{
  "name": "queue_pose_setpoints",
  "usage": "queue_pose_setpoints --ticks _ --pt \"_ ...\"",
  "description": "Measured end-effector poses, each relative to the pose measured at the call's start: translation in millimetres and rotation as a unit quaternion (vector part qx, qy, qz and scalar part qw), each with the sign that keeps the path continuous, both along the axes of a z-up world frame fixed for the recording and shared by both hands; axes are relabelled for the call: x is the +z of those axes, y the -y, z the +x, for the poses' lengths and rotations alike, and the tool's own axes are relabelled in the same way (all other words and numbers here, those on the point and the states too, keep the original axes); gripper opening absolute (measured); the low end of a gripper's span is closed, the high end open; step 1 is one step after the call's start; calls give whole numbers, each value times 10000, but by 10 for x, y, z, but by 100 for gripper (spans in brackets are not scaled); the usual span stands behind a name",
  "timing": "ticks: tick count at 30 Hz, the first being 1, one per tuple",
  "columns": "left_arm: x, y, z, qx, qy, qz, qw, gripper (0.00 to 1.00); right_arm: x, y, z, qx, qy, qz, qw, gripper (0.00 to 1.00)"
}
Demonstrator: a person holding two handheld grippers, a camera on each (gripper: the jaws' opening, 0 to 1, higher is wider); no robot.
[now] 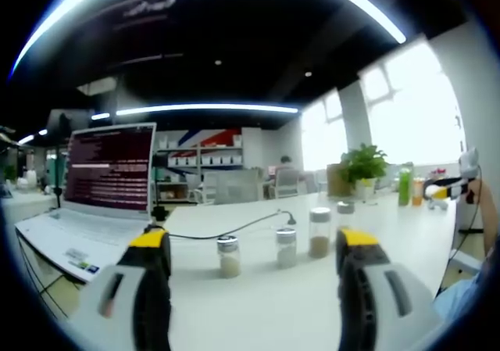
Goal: Rotate the seasoning bottle until the label or dispensing opening points toward the visible target arrow and the bottle remains upright within the marked orientation range
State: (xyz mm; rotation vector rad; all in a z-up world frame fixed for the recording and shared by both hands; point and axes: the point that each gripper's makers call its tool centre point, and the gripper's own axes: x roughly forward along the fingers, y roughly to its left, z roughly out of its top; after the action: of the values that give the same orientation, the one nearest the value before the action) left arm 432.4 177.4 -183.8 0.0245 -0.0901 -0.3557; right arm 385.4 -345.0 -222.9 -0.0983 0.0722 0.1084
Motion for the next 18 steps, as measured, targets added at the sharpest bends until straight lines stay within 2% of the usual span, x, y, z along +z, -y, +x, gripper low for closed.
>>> queue_pose_setpoints --ticks 12,15,18 --pt "-15 15 -3 -1 -3 10 10000 92 -11 -32 1 42 -42 4 10000 99" --pt "-11 1 -6 9 -8 -7 10000 92 16 -34 10 67 37 135 9999 99" --pt "-13 -6 -2 41 -22 -2 10000 92 31 -44 19 110 68 81 9999 99"
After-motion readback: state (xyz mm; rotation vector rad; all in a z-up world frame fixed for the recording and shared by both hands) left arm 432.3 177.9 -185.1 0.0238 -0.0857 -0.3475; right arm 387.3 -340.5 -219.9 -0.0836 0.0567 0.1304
